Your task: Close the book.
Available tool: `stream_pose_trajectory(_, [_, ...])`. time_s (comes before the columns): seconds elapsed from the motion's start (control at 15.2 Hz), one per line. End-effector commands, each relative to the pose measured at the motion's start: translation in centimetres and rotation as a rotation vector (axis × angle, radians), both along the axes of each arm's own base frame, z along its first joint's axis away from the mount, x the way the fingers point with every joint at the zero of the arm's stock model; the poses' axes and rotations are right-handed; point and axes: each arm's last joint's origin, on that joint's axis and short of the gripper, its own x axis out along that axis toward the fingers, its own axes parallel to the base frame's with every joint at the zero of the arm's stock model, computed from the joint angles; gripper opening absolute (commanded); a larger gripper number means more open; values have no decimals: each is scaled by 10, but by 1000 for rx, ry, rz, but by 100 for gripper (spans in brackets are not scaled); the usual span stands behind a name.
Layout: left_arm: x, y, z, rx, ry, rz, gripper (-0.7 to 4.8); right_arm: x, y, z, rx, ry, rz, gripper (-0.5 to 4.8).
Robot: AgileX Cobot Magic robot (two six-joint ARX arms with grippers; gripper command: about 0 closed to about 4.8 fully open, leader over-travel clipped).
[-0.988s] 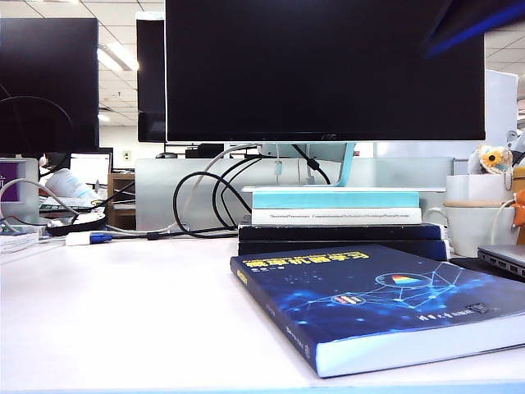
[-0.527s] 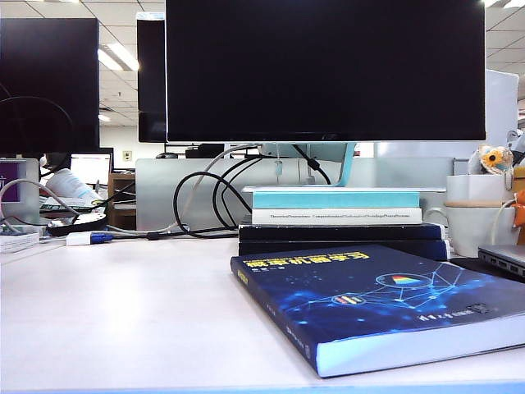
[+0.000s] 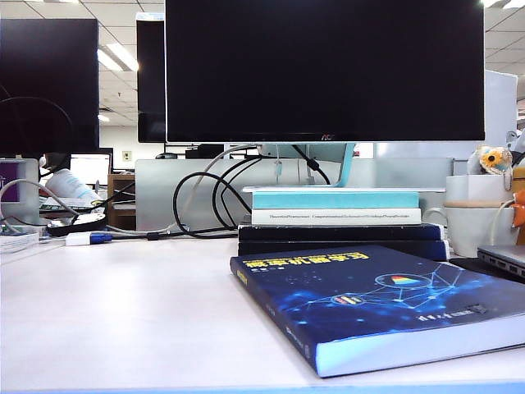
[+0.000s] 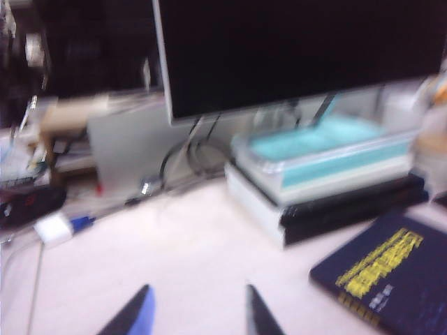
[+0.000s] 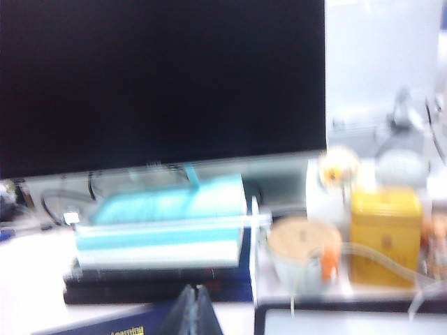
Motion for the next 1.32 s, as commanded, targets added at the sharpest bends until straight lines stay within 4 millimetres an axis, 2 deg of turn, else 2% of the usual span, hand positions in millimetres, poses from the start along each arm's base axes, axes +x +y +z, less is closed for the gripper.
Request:
stream_pose_trajectory(0.07, [-1, 2, -15, -51, 37, 30, 147, 2, 1, 2, 74, -27, 6, -1])
stream_pose_trajectory(0.33, [2, 1, -31, -35, 111, 36, 146, 10, 4, -15, 99, -11, 15, -1])
stream_pose_trajectory(0.59, [5, 1, -46, -21, 154, 41, 138, 25, 11, -48, 77, 65, 78, -1])
stream_pose_trajectory(0.66, [5, 0, -49, -17, 163, 41, 113, 28, 12, -56, 72, 78, 99, -1])
stream_pose_trajectory(0.92, [7, 0, -58, -5, 193, 50, 109, 36, 18, -85, 49, 151, 182, -1])
stream_pose_trajectory(1.12, [7, 0, -62, 6, 208, 62, 47, 39, 23, -106, 33, 219, 305, -1])
stream_pose_trajectory(1.32, [8, 1, -63, 44, 205, 91, 48, 41, 23, -117, 26, 254, 295, -1])
